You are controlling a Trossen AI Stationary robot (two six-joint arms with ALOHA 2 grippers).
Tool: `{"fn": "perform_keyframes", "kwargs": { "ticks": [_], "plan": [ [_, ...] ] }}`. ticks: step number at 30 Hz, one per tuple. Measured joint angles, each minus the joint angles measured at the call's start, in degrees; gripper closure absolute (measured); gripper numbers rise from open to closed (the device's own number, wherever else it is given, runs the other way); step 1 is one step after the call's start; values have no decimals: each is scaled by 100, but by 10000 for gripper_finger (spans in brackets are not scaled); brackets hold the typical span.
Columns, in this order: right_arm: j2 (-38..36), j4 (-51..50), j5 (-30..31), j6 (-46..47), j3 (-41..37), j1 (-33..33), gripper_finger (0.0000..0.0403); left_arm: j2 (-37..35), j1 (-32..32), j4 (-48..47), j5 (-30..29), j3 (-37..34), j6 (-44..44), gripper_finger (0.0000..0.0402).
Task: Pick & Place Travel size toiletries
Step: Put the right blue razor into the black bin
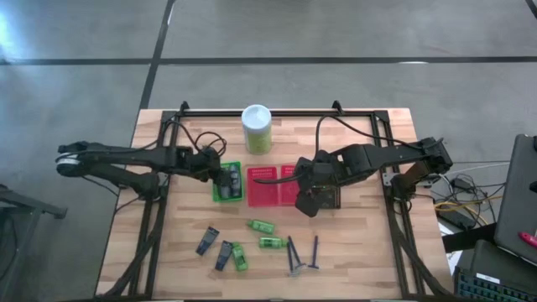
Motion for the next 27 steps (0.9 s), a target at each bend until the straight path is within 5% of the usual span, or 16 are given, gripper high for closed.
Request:
{"fn": "perform_keyframes", "kwargs": {
  "ticks": [15,27],
  "plan": [
    [0,-11,-2,12,0,0,145,-515,-77,-98,-63,657,912,193],
    [0,-15,-19,85,0,-2,132,-671,-1004,77,-19,1212,2122,194]
  ]
}}
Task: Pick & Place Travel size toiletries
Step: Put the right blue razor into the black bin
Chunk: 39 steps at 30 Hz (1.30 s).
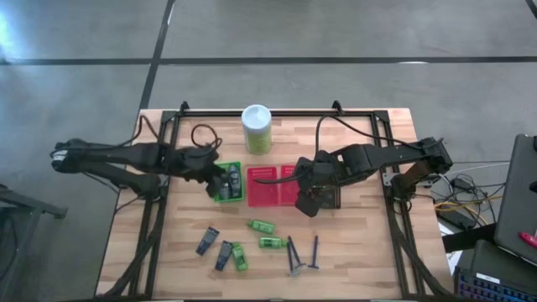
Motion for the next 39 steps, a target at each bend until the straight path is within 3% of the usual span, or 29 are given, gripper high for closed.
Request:
{"fn": "perform_keyframes", "kwargs": {
  "ticks": [10,16,31,39],
  "plan": [
    [6,19,-410,368,0,44,97,7,-920,38,22,-29,296,195],
    [28,64,-758,975,-118,113,85,7,-951,38,15,-35,326,195],
    [31,143,-1381,3718,-1185,829,58,7,-948,47,10,-37,1255,195],
    [31,686,-1354,4118,-1274,977,50,-148,-942,45,-5,-37,1809,195]
  ]
}}
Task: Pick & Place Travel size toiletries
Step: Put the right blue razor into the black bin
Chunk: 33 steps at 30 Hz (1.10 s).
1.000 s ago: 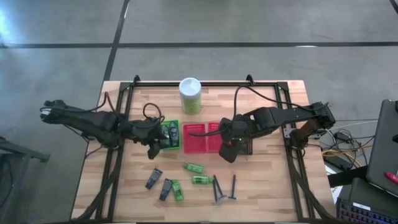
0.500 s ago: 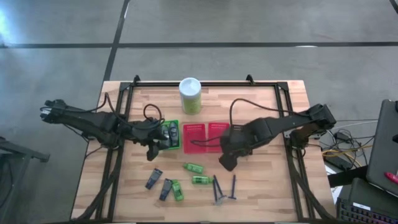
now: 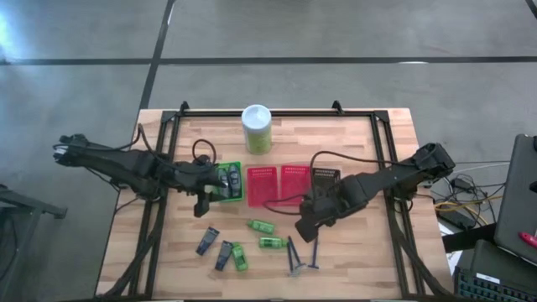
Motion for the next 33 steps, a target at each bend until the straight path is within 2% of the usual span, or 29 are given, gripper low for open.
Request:
{"fn": "perform_keyframes", "kwargs": {
  "ticks": [7,16,22,29,33],
  "plan": [
    [0,405,111,-132,-179,-56,70,-147,0,-253,-2,-2,70,195],
    [9,860,115,-389,-612,-226,87,-151,-4,-1127,22,-2,-569,195],
    [9,866,132,-755,-640,-256,95,-138,-6,-1652,516,-60,-1330,195],
    [9,848,136,-1348,-652,-280,106,-114,-164,-1561,758,-325,-2546,195],
    [7,618,-187,-1454,-674,-284,109,-112,-451,-847,719,-326,-2751,195]
  ]
}}
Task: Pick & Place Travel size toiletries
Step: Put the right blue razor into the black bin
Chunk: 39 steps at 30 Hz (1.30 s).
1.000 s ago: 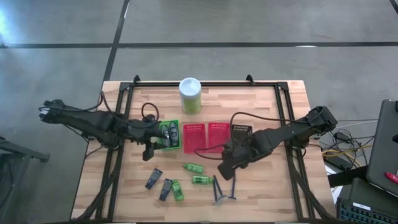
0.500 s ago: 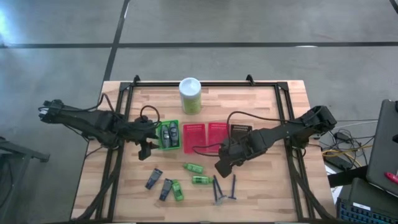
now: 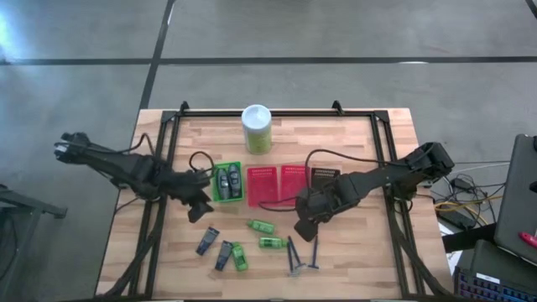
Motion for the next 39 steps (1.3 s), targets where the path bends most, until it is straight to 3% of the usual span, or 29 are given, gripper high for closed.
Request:
{"fn": "perform_keyframes", "kwargs": {
  "ticks": [7,22,32,39],
  "plan": [
    [0,-118,-647,808,-398,308,103,55,-262,1331,-495,0,14,195],
    [254,1815,-514,4079,-1105,1069,65,59,-262,1221,-577,-4,828,195],
    [1110,1331,-505,4905,-582,1121,106,55,-260,997,-577,-7,1404,195],
    [1421,1605,-678,5197,-503,1121,127,46,-260,526,-577,-7,1627,195]
  ]
}}
